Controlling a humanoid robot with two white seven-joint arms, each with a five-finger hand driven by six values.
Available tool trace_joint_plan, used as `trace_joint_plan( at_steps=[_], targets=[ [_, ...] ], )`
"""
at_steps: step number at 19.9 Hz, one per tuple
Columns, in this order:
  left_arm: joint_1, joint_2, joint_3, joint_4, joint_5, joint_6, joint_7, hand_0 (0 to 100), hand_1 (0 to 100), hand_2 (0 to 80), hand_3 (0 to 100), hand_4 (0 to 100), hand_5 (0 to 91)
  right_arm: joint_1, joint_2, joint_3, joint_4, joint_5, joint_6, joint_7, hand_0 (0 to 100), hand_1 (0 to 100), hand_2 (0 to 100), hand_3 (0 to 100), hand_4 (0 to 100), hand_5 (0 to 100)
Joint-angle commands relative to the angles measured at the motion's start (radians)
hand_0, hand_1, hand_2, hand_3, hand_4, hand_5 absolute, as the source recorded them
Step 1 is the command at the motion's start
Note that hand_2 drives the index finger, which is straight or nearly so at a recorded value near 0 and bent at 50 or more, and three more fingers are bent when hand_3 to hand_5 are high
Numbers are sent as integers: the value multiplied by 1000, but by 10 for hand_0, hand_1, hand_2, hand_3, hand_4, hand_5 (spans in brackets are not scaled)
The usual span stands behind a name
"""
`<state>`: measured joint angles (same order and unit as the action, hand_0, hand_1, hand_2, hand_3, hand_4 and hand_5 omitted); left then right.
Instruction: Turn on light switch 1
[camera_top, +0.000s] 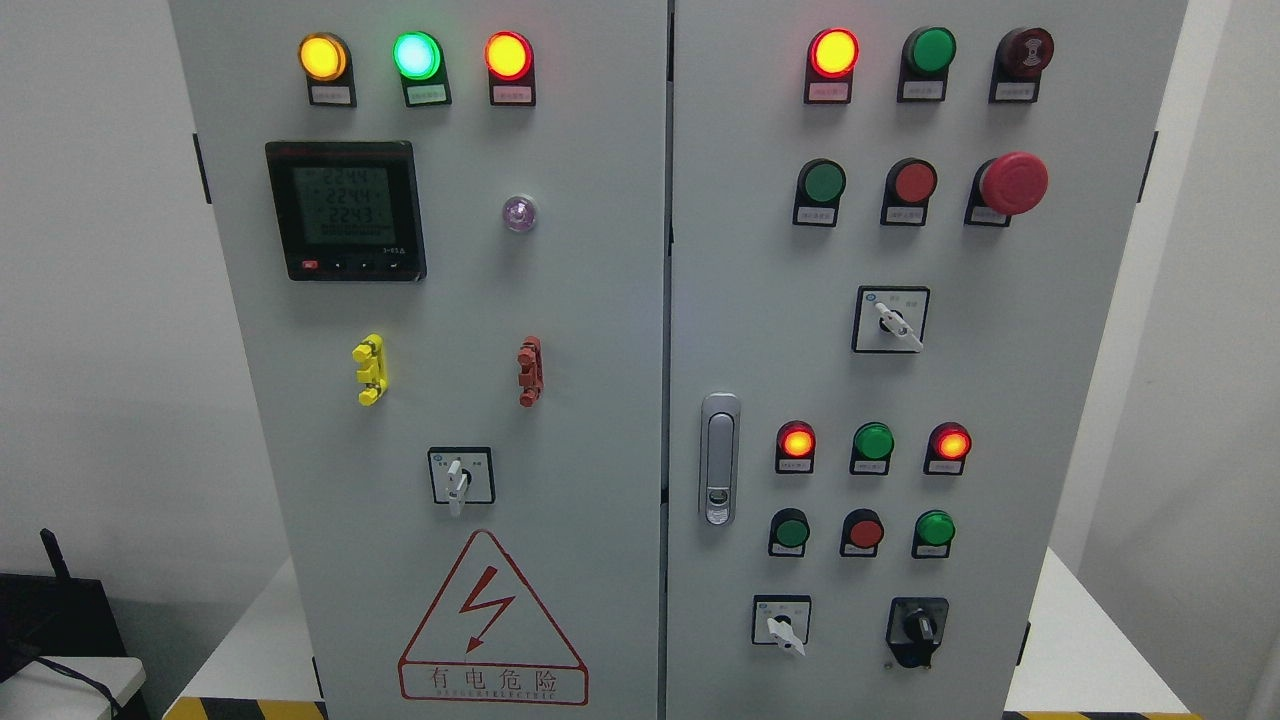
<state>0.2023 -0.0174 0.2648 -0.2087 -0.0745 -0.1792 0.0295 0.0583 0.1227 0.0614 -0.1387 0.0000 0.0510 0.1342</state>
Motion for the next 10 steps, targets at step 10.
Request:
trace_joint_plan(
  at_steps=[10],
  targets=[
    [23,83,375,-903,1,0,-17,451,108,0,135,202,0,0,0,0,1,-18,0,4,120,389,0,0,0,0]
  ],
)
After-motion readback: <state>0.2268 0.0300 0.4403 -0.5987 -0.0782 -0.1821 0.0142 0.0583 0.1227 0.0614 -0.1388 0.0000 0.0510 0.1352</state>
